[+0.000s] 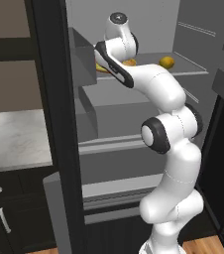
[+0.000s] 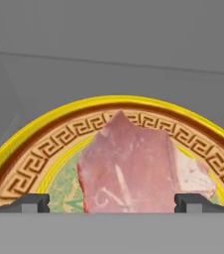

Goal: Retrieve the steak from the fridge and place it on the cutting board.

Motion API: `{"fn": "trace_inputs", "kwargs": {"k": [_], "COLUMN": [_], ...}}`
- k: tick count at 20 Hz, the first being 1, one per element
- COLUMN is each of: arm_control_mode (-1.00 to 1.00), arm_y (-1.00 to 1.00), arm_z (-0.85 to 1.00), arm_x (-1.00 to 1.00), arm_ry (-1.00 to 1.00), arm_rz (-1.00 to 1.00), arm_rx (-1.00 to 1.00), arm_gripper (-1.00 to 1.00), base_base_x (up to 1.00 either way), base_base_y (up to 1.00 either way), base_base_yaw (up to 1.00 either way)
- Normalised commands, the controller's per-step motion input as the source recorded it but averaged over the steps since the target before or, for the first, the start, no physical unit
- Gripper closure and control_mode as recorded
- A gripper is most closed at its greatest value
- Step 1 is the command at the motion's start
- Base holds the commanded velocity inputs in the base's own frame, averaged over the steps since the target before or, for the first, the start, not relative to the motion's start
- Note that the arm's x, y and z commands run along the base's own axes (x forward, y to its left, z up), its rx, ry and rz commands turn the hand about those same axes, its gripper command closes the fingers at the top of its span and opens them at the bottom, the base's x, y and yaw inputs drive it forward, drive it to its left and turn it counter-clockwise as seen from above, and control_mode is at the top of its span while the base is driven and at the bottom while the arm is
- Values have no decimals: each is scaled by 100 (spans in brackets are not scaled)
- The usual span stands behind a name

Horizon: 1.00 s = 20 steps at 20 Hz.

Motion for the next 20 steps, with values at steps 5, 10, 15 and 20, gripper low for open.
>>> {"fn": "trace_inputs", "kwargs": {"k": [5, 10, 15, 20], "arm_control_mode": [-100, -100, -100, -100], "arm_y": [-4, -2, 0, -1], "arm_z": [-11, -9, -3, -1], "arm_x": [9, 17, 28, 27], "arm_ry": [0, 0, 0, 0], "arm_rz": [0, 0, 0, 0], "arm_rx": [0, 0, 0, 0], "arm_gripper": [-100, -100, -100, -100], "base_base_x": [0, 0, 0, 0], "base_base_y": [0, 0, 0, 0], "base_base_yaw": [0, 0, 0, 0]}}
